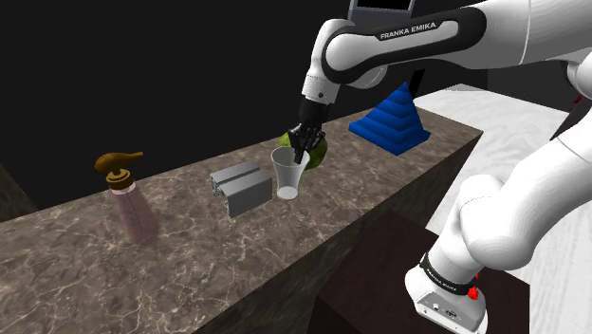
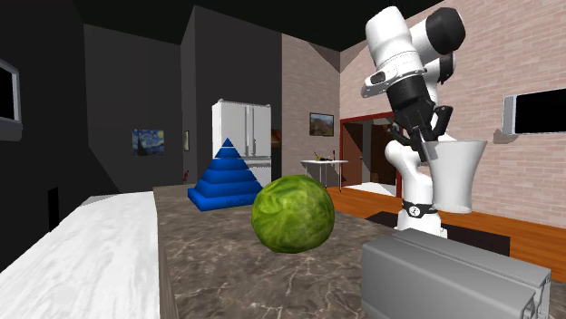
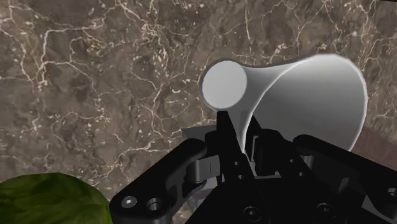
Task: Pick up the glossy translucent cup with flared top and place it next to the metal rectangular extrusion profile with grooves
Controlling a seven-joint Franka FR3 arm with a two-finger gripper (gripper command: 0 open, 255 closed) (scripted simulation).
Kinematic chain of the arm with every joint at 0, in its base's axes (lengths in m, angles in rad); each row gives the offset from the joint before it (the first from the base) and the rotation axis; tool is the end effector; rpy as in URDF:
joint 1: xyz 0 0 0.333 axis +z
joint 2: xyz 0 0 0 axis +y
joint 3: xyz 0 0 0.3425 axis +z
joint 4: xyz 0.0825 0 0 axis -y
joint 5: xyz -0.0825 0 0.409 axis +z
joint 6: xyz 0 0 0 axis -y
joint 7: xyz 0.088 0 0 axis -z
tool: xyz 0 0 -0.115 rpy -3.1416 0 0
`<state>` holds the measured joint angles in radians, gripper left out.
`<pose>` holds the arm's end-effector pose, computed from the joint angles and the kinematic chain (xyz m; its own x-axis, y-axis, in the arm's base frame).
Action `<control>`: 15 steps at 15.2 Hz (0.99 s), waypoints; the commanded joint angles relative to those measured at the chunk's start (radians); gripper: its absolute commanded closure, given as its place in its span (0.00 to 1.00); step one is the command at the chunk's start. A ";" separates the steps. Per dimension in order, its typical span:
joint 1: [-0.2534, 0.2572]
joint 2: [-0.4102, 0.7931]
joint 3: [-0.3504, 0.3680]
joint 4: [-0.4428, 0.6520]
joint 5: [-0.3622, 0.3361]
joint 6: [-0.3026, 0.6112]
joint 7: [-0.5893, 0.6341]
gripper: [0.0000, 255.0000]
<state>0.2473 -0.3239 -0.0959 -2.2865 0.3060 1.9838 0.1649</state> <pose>0.4623 0.0893 0.4938 0.9913 -0.1215 -0.0515 -0.1314 -0.9439 -0.3028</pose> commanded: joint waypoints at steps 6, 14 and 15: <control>0.004 0.028 -0.001 -0.072 0.018 0.096 -0.033 1.00; 0.012 0.074 -0.002 -0.137 0.046 0.202 -0.075 1.00; 0.013 0.081 -0.003 -0.144 0.050 0.215 -0.080 1.00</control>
<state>0.2595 -0.2498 -0.0973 -2.4229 0.3519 2.1846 0.0918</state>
